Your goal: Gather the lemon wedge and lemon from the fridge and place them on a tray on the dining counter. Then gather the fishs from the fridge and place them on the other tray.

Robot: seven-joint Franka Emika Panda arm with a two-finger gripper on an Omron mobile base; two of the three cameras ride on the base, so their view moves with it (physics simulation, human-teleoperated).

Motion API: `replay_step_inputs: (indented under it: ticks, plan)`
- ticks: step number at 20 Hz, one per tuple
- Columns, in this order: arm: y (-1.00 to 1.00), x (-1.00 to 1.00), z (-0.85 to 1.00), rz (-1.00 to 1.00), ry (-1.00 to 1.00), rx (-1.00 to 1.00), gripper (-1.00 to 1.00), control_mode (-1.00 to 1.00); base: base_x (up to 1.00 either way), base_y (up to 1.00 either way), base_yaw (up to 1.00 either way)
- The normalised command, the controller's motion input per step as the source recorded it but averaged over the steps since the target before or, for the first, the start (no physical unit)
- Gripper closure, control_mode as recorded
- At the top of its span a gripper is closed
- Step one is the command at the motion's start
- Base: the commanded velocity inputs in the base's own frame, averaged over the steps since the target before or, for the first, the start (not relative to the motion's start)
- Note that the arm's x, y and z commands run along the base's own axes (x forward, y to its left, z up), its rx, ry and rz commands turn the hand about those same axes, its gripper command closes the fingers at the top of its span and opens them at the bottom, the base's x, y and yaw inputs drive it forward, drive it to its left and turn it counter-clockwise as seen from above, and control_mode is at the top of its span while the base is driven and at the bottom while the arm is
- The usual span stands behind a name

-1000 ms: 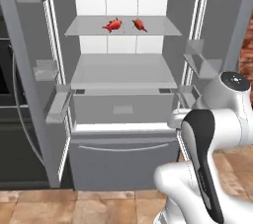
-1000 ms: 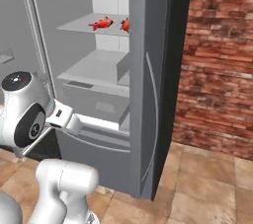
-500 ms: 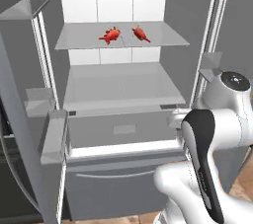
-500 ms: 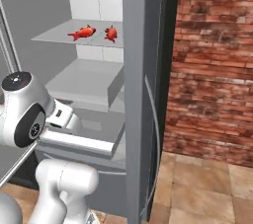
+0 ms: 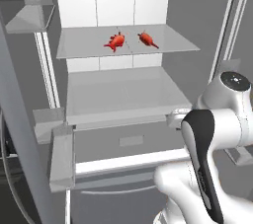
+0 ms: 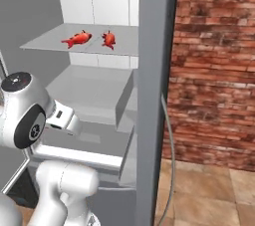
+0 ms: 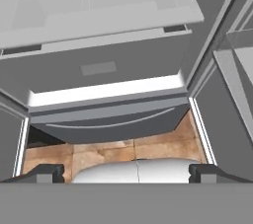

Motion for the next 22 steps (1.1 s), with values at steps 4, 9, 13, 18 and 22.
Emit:
replay_step_inputs:
  ticks: [4, 9, 13, 18, 22]
  plan:
    - [0.0, 0.0, 0.0, 0.0, 0.0, 0.0, -1.0, 1.0, 0.61, 0.3, -0.14]
    - [0.0, 0.0, 0.0, 0.0, 0.0, 0.0, -1.0, 1.0, 0.69, 0.37, -0.07]
    - [0.02, 0.33, 0.15, 0.0, -0.03, -0.03, -1.0, -1.0, 0.35, 0.15, -0.01]
    - [-0.03, 0.76, 0.59, -0.01, -0.07, -0.08, -1.0, -1.0, 0.0, 0.0, 0.0]
    - [-0.19, 0.62, 0.69, -0.01, -0.09, -0.1, -1.0, -1.0, 0.0, 0.0, 0.0]
